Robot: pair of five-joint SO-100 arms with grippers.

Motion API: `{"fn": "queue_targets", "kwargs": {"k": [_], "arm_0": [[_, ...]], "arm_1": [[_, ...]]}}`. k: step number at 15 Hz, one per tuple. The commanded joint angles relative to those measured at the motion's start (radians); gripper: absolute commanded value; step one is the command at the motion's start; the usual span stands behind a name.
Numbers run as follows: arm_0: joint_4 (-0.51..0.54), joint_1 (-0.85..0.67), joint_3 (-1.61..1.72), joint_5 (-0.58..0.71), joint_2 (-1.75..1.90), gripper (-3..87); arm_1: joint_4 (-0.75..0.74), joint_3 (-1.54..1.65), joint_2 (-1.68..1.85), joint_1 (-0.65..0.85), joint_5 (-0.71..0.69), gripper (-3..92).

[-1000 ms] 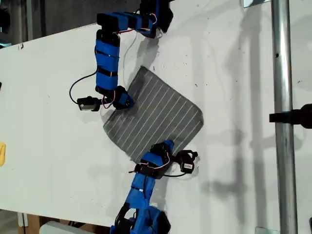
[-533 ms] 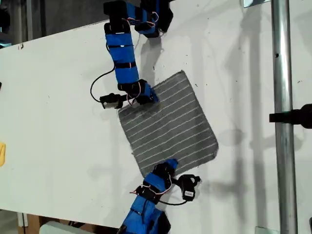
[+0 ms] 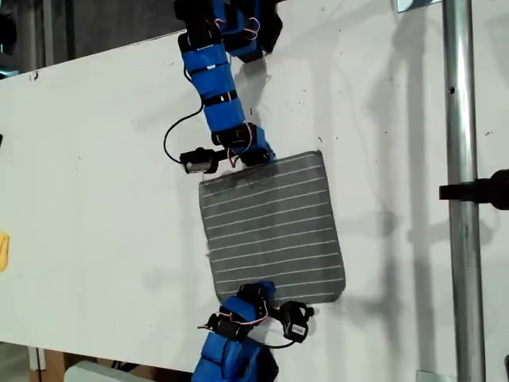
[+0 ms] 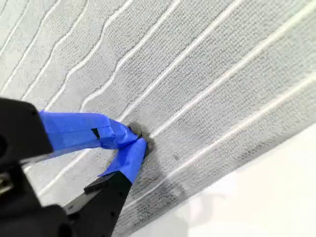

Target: Grasp corners of a towel and fold twice.

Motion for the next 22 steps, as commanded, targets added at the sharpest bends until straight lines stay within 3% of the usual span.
{"fn": "queue_targets", "kwargs": {"k": [1,3,6,8,10,14,22], "arm_0": [[0.08,-0.026,-0.172,0.054,0.043,-1.5],[0.17,-0.023,-0.345,0.1,0.021,-1.5],[0.442,-0.02,-0.719,0.17,-0.061,-1.5],[0.615,-0.025,-0.919,0.179,-0.097,-1.5],[0.707,-0.02,-1.0,0.173,-0.064,-1.5],[0.825,0.025,-1.039,0.158,0.043,-1.5],[0.842,0.196,-0.971,0.026,0.193,-1.5]], "arm_1": [[0.051,-0.017,0.135,0.043,-0.04,-0.3],[0.118,-0.025,0.221,0.101,-0.098,-0.3],[0.288,-0.167,0.322,0.192,-0.218,-0.3],[0.43,-0.364,0.327,0.204,-0.261,-0.3],[0.535,-0.525,0.33,0.181,-0.27,-0.3],[0.609,-0.617,0.439,0.101,-0.247,-0.3],[0.598,-0.726,0.463,-0.041,-0.218,1.2]]}}
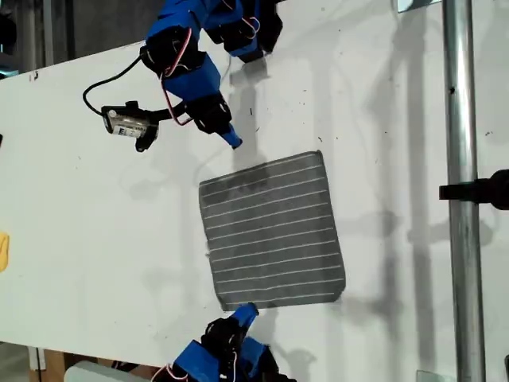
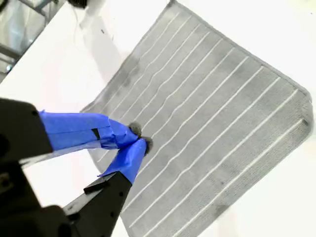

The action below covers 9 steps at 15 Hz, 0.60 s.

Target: Grasp corners of a towel and fold twice.

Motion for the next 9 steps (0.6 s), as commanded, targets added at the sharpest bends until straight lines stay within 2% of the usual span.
{"fn": "queue_targets", "kwargs": {"k": [1,2,4,6,9], "arm_0": [[0.006,0.052,-0.006,-0.025,0.032,-1.5],[0.002,0.071,-0.008,-0.035,0.038,-1.5],[0.002,0.098,0.011,-0.063,0.064,-1.5],[0.002,0.114,0.044,-0.087,0.086,-1.5],[-0.003,0.12,0.074,-0.106,0.091,-1.5]], "arm_1": [[-0.012,-0.08,0.034,-0.034,0.012,2.5],[-0.012,-0.101,0.005,-0.052,0.002,5.4],[-0.011,-0.114,-0.066,-0.094,-0.026,21.1],[0.009,-0.118,-0.129,-0.126,-0.06,31.8],[0.066,-0.126,-0.313,-0.172,-0.057,33.0]]}}
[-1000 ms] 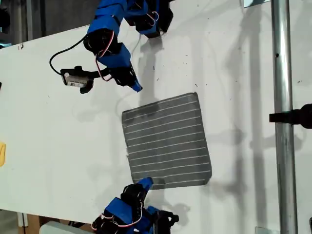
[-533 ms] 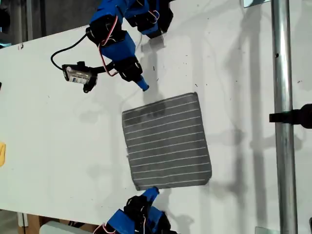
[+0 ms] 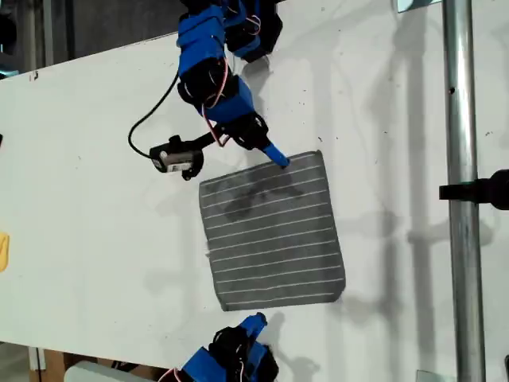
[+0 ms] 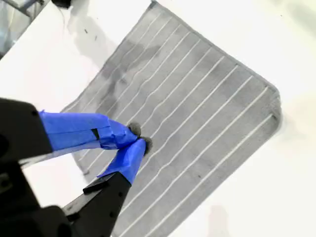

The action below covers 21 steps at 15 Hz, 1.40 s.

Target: Grasp corners of a towel and fold twice.

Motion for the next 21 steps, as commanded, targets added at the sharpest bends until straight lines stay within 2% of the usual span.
{"fn": "queue_targets", "kwargs": {"k": [1,4,13,14,16,17,21], "arm_0": [[-0.005,0.02,-0.003,-0.015,0.02,-1.5],[-0.008,0.018,0.015,-0.018,0.026,-1.5],[-0.052,0.012,0.112,-0.025,0.077,-1.5],[-0.057,0.012,0.129,-0.028,0.091,-1.5],[-0.069,0.012,0.169,-0.04,0.126,-1.5],[-0.072,0.012,0.186,-0.048,0.137,-1.5],[-0.107,-0.002,0.229,-0.077,0.118,-1.5]], "arm_1": [[0.037,-0.055,-0.137,-0.04,0.003,33.2],[-0.032,-0.044,-0.373,-0.061,-0.002,34.5],[-0.25,-0.002,-0.588,-0.067,0.005,31.3],[-0.272,0.0,-0.615,-0.067,0.005,27.9],[-0.319,0.012,-0.657,-0.057,0.005,14.4],[-0.331,0.012,-0.661,-0.052,0.012,2.0],[-0.37,0.005,-0.658,-0.037,0.003,-0.2]]}}
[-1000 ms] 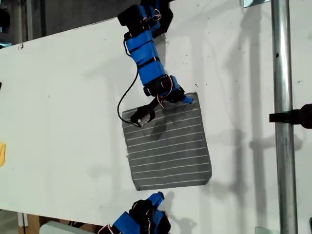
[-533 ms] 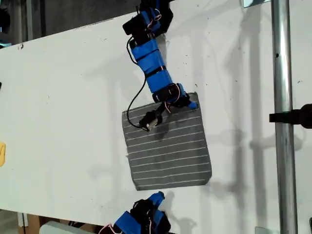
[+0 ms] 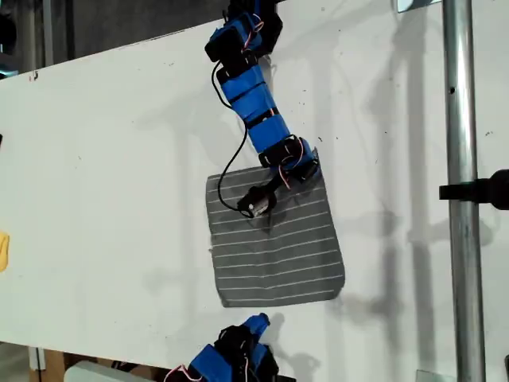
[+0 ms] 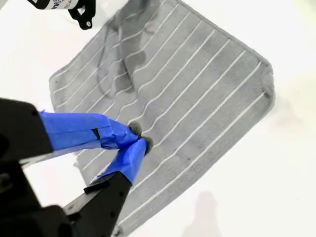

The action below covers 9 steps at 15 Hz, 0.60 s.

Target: Grasp corners of a towel and fold twice.

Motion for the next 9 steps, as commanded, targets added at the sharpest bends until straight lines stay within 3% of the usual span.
{"fn": "queue_targets", "kwargs": {"k": [1,4,5,7,9], "arm_0": [[-0.066,-0.012,-0.009,0.003,-0.048,-1.5],[-0.138,0.009,-0.126,0.038,-0.272,-1.5],[-0.11,0.037,-0.23,0.052,-0.354,-1.5],[0.081,0.092,-0.531,0.095,-0.551,-1.5],[0.026,0.138,-0.647,0.249,-0.6,-1.3]], "arm_1": [[-0.014,-0.005,0.006,0.028,0.0,-0.2],[-0.023,-0.006,0.006,0.032,-0.002,-0.2],[-0.023,-0.006,0.006,0.032,-0.002,-0.2],[-0.026,-0.003,0.005,0.032,-0.002,-0.2],[-0.029,-0.002,0.003,0.032,0.0,-0.2]]}}
